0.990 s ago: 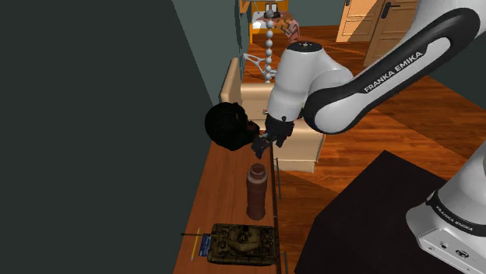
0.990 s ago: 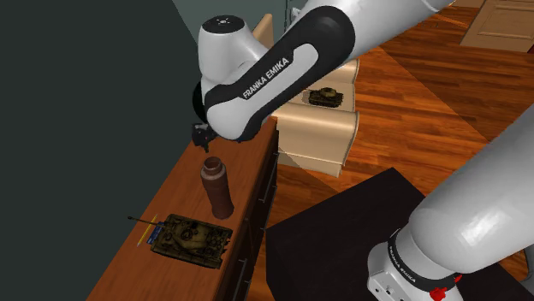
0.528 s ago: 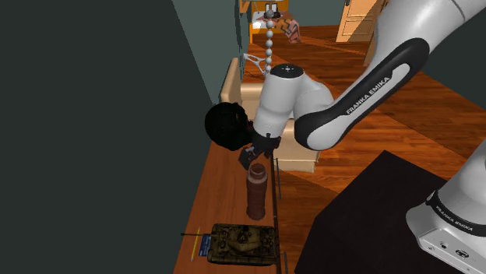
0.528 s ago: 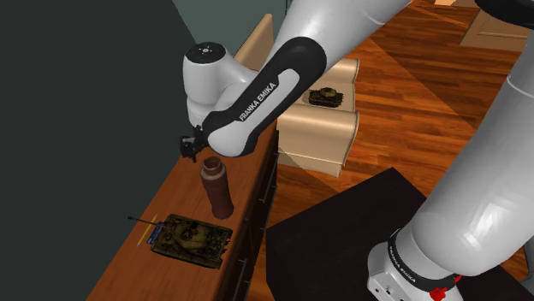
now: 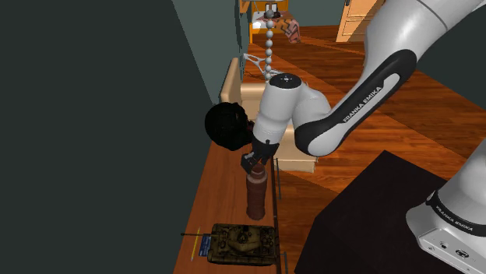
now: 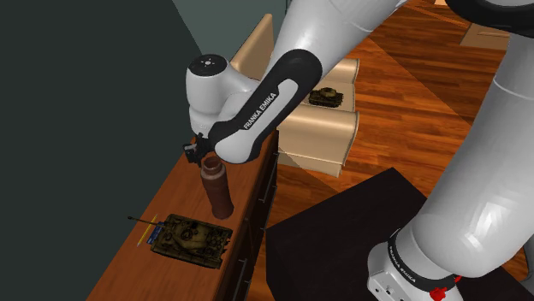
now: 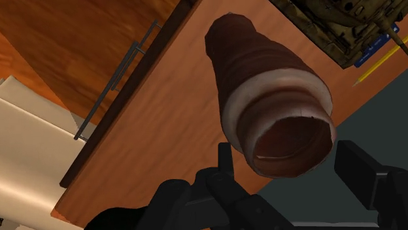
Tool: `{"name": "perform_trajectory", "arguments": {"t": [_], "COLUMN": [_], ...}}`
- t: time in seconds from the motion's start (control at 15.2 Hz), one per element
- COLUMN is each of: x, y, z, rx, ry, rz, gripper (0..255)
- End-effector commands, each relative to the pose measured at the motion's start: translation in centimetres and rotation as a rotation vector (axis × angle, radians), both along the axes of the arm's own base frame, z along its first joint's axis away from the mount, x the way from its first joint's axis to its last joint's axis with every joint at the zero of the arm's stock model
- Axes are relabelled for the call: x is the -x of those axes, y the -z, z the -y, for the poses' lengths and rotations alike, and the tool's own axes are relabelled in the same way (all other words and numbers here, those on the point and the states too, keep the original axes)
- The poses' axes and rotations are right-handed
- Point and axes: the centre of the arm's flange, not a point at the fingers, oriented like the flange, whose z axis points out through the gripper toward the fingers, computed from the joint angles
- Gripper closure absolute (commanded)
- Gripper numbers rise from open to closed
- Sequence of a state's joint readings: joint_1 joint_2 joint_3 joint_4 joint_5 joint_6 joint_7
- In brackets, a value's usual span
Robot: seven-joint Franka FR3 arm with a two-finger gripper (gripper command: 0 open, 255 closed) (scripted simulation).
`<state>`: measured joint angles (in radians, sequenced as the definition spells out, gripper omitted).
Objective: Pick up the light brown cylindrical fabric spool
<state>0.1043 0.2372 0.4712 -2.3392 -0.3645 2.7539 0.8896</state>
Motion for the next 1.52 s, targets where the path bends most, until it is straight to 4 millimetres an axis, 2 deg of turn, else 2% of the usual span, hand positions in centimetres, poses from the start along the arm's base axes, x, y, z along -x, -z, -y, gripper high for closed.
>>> {"name": "perform_trajectory", "arguments": {"t": [0.0, 0.4, 1.39, 1.45], "x": [0.0, 0.1, 0.1, 0.1], "y": [0.1, 0.2, -7.8, -7.8], "z": [0.0, 0.0, 0.0, 0.0], "rx": [0.001, 0.001, 0.001, 0.001], "ry": [-0.001, 0.0, 0.0, 0.0], "rz": [-0.003, -0.003, -0.003, -0.003], "gripper": [255, 255, 255, 255]}}
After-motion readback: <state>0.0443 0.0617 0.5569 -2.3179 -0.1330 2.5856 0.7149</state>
